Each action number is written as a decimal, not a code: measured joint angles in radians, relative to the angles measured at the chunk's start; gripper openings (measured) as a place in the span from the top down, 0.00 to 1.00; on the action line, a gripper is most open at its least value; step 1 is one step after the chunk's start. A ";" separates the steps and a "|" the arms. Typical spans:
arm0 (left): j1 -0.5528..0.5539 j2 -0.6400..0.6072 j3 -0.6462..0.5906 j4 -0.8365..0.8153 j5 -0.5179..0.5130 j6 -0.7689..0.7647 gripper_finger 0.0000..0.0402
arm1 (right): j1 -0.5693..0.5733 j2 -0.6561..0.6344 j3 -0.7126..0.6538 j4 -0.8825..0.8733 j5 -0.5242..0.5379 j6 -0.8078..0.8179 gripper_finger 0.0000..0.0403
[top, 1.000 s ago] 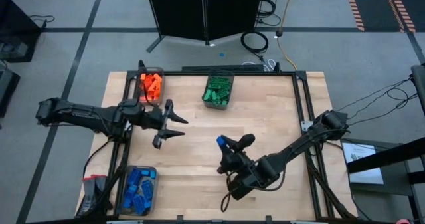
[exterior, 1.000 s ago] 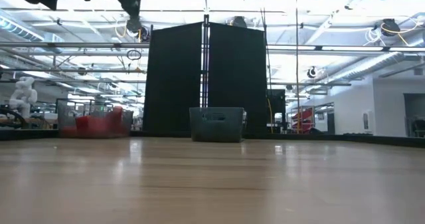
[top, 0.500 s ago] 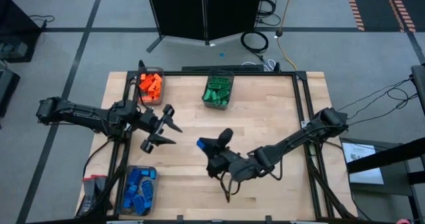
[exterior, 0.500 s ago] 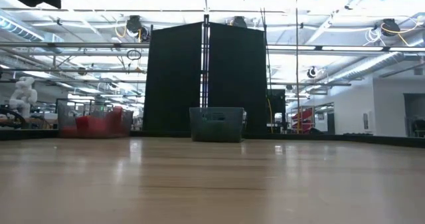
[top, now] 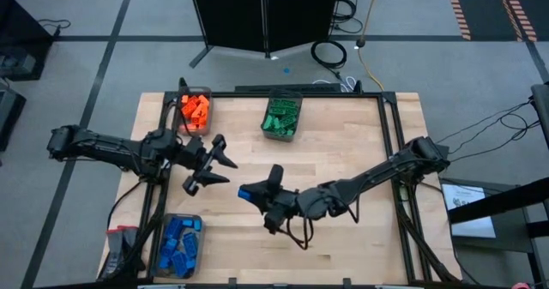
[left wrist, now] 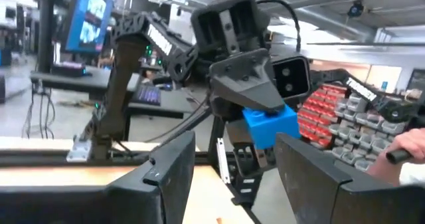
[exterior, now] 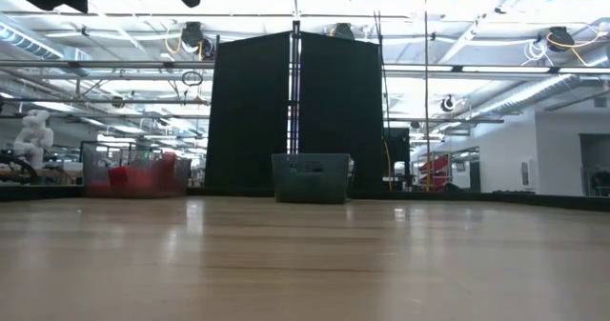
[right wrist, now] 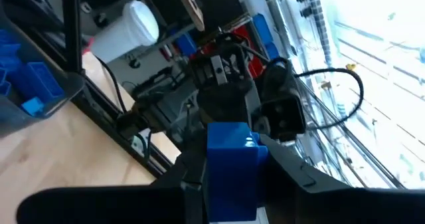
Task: Sort blocks
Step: Put the blue game piece into the bottom left black transparent bin
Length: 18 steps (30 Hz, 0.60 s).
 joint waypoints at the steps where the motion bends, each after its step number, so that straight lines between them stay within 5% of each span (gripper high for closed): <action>1: 0.000 0.006 0.000 0.000 0.000 -0.016 0.49 | -0.006 0.000 0.000 -0.001 -0.012 -0.001 0.81; 9: 0.000 0.068 0.000 0.000 0.000 -0.016 0.47 | -0.030 0.000 0.000 0.012 -0.039 -0.017 0.81; 18: 0.000 0.079 -0.001 0.050 0.160 0.011 0.36 | -0.013 0.000 0.000 -0.043 0.047 -0.021 0.81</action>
